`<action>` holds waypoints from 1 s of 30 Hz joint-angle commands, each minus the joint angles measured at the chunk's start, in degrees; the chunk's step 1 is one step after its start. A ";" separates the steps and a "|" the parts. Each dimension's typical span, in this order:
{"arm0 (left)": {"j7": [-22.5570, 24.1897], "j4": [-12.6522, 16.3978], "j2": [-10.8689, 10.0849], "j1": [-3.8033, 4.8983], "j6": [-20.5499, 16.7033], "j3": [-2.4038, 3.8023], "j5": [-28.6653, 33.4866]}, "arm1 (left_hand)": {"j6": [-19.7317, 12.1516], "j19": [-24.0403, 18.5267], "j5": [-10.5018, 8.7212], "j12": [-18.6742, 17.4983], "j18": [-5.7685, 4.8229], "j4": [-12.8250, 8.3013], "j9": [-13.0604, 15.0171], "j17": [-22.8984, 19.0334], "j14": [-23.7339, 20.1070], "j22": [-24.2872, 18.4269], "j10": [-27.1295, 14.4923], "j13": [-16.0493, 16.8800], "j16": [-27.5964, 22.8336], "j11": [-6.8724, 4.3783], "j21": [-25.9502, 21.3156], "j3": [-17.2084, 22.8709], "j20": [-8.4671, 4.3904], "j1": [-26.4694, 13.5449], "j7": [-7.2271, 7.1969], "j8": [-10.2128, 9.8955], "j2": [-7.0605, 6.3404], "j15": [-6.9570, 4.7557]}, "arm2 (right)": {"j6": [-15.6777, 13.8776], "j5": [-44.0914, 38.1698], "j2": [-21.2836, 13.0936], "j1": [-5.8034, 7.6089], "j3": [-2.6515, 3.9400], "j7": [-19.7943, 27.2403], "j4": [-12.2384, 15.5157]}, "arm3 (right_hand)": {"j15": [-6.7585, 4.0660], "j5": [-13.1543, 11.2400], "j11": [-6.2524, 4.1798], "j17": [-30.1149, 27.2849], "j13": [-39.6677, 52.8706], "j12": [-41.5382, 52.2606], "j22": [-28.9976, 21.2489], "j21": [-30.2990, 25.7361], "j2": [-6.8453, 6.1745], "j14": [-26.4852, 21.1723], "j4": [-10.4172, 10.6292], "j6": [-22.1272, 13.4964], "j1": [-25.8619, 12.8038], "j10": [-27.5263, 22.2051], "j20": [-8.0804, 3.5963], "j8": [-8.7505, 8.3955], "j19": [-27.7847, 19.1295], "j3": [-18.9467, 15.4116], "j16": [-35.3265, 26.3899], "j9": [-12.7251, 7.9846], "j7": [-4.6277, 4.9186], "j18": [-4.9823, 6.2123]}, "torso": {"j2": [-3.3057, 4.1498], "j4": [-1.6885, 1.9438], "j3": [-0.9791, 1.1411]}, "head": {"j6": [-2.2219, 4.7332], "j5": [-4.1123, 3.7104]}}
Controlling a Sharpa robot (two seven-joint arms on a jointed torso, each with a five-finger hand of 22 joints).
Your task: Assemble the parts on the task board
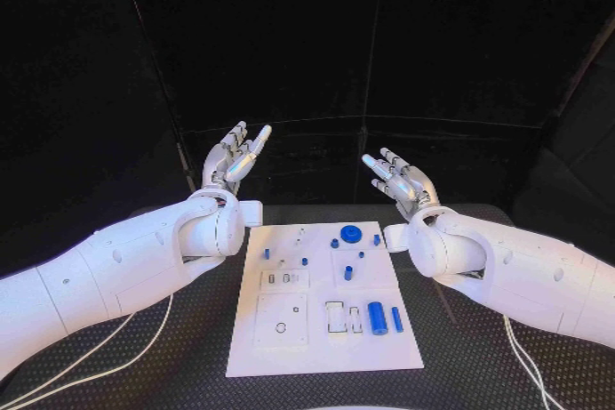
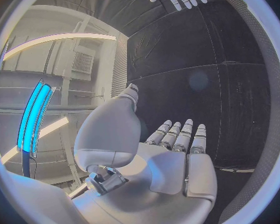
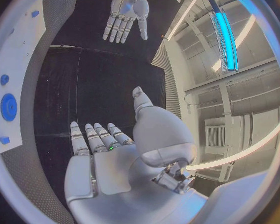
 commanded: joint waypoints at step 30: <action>0.27 10.10 -8.69 -0.41 9.17 -0.42 -3.57 | 42.95 51.21 -0.21 8.52 3.40 -4.14 2.93 9.98 52.95 10.40 51.04 3.01 13.22 2.52 24.75 -2.53 -3.08 12.16 3.87 7.66 3.67 -3.81 | 9.76 -71.88 0.35 1.71 1.65 -19.69 -4.24 | -10.37 1.78 -6.08 9.31 2.50 3.27 17.05 36.27 -4.88 75.75 -14.43 52.49 12.51 62.04 -9.57 5.45 50.56 8.61 16.63 2.79 2.04 7.55 | 5.88 1.02 -0.23 | -0.58 -0.56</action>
